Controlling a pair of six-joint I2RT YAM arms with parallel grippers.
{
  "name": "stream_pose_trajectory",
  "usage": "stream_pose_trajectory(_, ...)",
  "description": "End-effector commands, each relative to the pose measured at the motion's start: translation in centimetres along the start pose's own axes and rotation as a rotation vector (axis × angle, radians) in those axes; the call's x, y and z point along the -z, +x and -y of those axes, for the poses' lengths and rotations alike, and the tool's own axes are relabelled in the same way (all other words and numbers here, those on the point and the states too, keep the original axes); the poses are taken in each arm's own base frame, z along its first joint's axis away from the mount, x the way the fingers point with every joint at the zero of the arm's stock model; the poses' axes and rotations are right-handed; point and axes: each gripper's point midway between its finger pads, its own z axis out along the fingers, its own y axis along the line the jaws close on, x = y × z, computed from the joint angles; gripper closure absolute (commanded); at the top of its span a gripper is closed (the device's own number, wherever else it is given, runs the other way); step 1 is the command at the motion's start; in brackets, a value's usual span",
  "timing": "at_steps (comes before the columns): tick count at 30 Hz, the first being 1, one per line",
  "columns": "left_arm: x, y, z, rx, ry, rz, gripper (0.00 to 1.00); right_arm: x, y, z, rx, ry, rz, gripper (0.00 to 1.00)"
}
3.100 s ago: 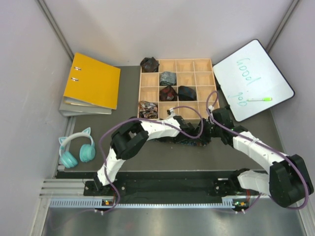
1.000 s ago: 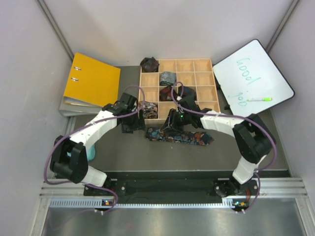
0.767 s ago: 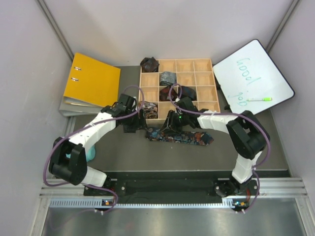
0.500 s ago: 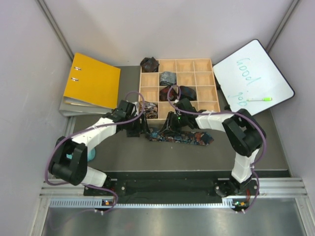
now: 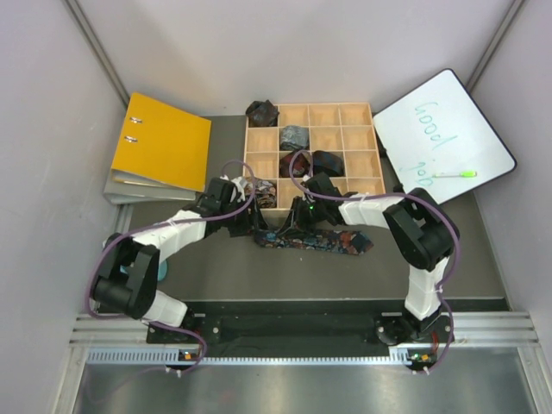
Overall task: Roll the ties
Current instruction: Roll the tie at the center of the board.
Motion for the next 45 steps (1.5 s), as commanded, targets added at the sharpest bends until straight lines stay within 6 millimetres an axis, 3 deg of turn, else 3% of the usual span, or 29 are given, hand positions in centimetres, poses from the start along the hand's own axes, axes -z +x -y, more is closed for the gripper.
stream_pose_trajectory(1, -1.2, -0.8, 0.2, 0.002, 0.043, 0.027, 0.37, -0.9, -0.3, 0.0, 0.033, 0.008, 0.007, 0.74)
stream_pose_trajectory(9, -2.3, 0.4, -0.2, 0.025, 0.066, -0.012, 0.5, -1.1, -0.2, 0.3, 0.038, 0.016, -0.003, 0.74)
stream_pose_trajectory(20, -1.1, 3.4, -0.2, 0.103, 0.111, -0.042, 0.49, -1.4, -0.4, 0.3, 0.041, 0.016, -0.007, 0.75)
stream_pose_trajectory(26, 0.2, 2.2, -1.4, 0.067, -0.008, 0.007, 0.3, -1.4, -0.4, 0.1, 0.037, 0.013, -0.004, 0.75)
stream_pose_trajectory(28, 0.5, 2.1, -2.4, 0.06, -0.072, 0.012, 0.3, -1.4, -0.5, 0.1, 0.037, 0.012, -0.004, 0.75)
stream_pose_trajectory(45, -1.3, 1.2, -2.9, 0.023, -0.064, 0.039, 0.38, -1.7, -0.3, -0.1, 0.018, -0.013, -0.016, 0.75)
